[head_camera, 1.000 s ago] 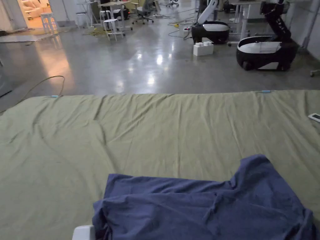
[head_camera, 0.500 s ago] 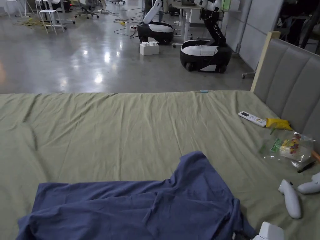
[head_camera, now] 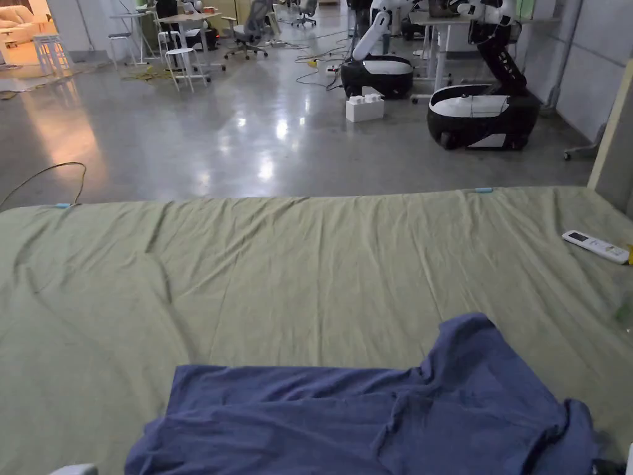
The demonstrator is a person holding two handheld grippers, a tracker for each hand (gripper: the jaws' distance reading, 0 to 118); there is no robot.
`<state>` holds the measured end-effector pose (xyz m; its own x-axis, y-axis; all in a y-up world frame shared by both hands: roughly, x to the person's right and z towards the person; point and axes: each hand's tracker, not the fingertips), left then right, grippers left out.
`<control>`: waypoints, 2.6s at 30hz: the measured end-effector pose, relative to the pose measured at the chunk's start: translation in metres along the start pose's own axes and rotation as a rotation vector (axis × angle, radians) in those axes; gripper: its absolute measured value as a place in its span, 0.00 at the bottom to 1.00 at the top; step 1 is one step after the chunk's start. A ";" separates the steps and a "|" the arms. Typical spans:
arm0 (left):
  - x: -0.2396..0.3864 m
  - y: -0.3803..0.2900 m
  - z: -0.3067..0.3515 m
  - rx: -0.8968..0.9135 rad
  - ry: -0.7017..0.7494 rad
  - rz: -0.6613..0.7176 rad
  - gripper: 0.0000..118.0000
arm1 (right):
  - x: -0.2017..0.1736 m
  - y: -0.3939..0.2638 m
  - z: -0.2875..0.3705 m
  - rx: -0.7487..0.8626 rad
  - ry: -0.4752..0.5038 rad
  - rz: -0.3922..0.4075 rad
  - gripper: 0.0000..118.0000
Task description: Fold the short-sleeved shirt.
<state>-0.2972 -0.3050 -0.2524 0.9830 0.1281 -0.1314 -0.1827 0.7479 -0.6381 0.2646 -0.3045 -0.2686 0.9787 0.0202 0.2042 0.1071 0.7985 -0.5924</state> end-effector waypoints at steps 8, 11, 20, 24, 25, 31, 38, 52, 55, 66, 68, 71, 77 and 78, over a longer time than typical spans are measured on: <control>-0.004 -0.024 0.074 0.000 -0.026 0.023 0.04 | 0.014 -0.020 0.075 0.024 -0.009 -0.015 0.05; -0.003 -0.050 0.089 -0.040 -0.024 0.032 0.04 | 0.023 -0.044 0.092 -0.033 -0.015 -0.029 0.05; -0.014 -0.088 0.059 -0.153 0.016 0.056 0.74 | 0.034 -0.095 0.061 -0.183 -0.062 -0.020 0.63; -0.006 -0.062 0.088 0.018 0.003 0.012 0.74 | 0.042 -0.075 0.073 -0.095 0.009 -0.086 0.61; -0.002 -0.052 0.099 0.096 -0.002 -0.010 0.74 | 0.040 -0.066 0.079 -0.051 0.022 -0.074 0.61; 0.043 0.011 0.171 0.470 -0.046 -0.076 0.74 | 0.015 -0.003 0.140 0.279 0.163 -0.009 0.61; 0.086 0.037 0.213 0.613 -0.046 -0.226 0.62 | -0.021 0.028 0.191 0.470 0.327 0.136 0.49; 0.118 0.031 0.216 0.620 -0.088 -0.348 0.02 | -0.039 0.032 0.197 0.456 0.372 0.122 0.00; 0.111 0.033 0.212 0.587 -0.130 -0.290 0.02 | -0.038 0.031 0.196 0.460 0.369 0.122 0.00; 0.045 0.054 0.100 0.202 -0.171 -0.057 0.31 | -0.037 0.011 0.179 0.353 0.398 0.153 0.00; 0.031 0.057 0.052 0.076 -0.155 -0.034 0.57 | -0.035 0.005 0.173 0.313 0.396 0.155 0.00; 0.020 0.057 -0.021 -0.037 -0.130 -0.038 0.58 | -0.030 -0.002 0.168 0.275 0.379 0.148 0.00; 0.012 0.056 -0.134 -0.233 -0.075 0.015 0.57 | -0.019 -0.009 0.165 0.220 0.342 0.139 0.00; 0.011 0.055 -0.144 -0.269 -0.063 0.012 0.57 | -0.017 -0.009 0.167 0.217 0.332 0.141 0.00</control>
<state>-0.2984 -0.3567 -0.3983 0.9784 0.1820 -0.0981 -0.1837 0.5473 -0.8166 0.2179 -0.2122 -0.1365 0.9882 -0.0280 -0.1503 -0.0368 0.9107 -0.4114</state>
